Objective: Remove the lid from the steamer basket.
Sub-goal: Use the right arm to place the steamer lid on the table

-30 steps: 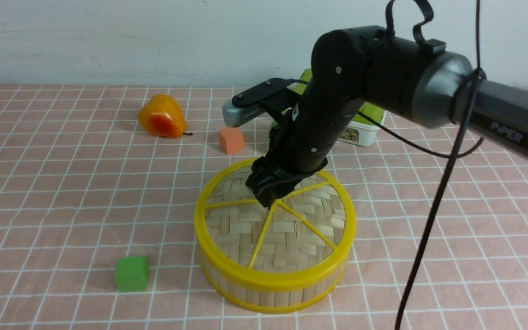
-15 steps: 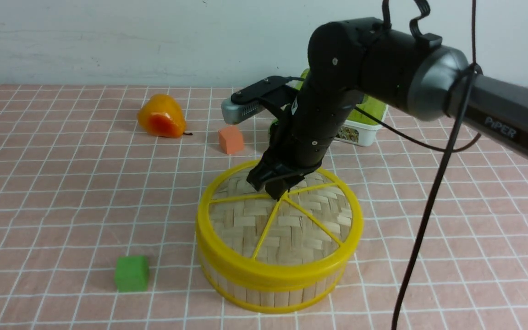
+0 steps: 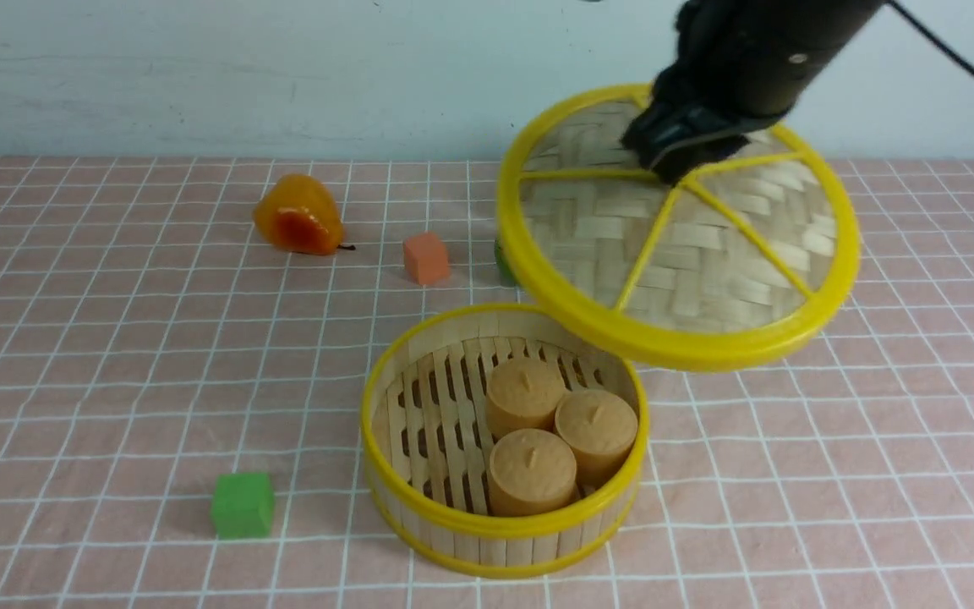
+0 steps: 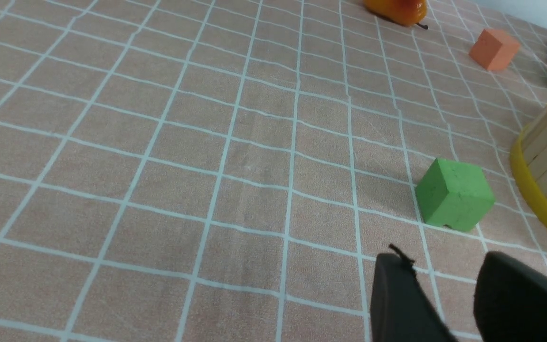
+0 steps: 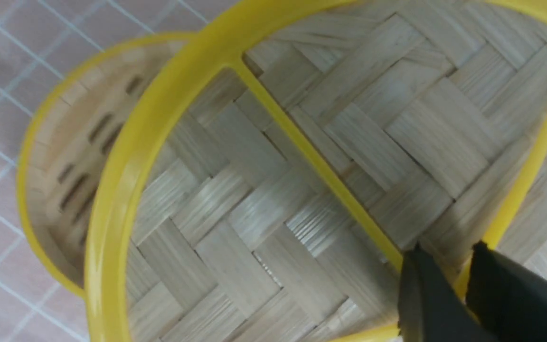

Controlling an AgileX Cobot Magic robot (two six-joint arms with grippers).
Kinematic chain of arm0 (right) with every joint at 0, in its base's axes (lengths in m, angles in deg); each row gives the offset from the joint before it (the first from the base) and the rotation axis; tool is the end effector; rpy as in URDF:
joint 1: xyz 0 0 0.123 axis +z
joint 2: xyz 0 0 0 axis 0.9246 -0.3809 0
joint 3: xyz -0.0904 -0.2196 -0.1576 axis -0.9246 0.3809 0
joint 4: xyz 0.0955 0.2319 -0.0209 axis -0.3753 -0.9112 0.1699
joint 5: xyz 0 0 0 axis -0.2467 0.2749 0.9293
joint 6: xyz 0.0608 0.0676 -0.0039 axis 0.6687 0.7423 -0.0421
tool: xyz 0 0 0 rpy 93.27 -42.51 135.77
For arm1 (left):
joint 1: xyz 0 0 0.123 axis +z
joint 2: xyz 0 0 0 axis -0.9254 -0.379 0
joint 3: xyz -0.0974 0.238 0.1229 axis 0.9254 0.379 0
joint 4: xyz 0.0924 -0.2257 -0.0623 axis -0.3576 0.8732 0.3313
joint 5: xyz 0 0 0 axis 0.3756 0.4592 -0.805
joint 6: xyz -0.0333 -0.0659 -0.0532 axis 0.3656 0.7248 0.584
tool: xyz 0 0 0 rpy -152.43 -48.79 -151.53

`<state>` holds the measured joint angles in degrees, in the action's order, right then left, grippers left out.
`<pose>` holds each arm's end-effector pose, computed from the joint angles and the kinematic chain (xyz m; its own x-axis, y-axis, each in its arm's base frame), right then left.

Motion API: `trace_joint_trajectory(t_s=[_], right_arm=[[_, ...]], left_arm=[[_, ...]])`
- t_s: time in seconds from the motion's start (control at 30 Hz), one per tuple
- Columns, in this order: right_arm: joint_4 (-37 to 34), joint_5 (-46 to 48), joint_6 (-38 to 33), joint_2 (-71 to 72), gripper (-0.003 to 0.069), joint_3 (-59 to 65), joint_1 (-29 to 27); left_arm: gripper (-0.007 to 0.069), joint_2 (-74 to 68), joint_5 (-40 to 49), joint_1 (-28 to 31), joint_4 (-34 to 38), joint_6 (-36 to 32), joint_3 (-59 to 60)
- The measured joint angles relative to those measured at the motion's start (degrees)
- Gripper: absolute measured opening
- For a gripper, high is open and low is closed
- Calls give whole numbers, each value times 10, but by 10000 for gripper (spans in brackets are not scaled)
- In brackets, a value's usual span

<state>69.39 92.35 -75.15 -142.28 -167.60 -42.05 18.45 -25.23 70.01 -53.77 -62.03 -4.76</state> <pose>0.3402 0.1646 0.4059 -0.6529 -0.5176 -0.5531 -0.5721 0.8155 -0.0879 0.0530 -0.0005 0.1707 -0.2710 -0.3161 -0.9092 -0.0989 0.9487 -0.3004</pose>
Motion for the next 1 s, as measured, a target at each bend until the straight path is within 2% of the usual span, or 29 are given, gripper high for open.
trace_joint_trajectory(t_s=[0.2, 0.37, 0.53, 0.83, 1.0], right_arm=[[-29, -44, 1, 75, 82, 206, -120], [-64, -190, 1, 65, 82, 339, -182], [-64, -290, 1, 19, 82, 388, -202], [-67, -344, 1, -60, 87, 392, -203], [-69, -358, 1, -63, 176, 392, -203]], left_arm=[[239, 0, 0, 0, 0, 0, 0], [239, 0, 0, 0, 0, 0, 0], [239, 0, 0, 0, 0, 0, 0], [239, 0, 0, 0, 0, 0, 0], [239, 0, 0, 0, 0, 0, 0]])
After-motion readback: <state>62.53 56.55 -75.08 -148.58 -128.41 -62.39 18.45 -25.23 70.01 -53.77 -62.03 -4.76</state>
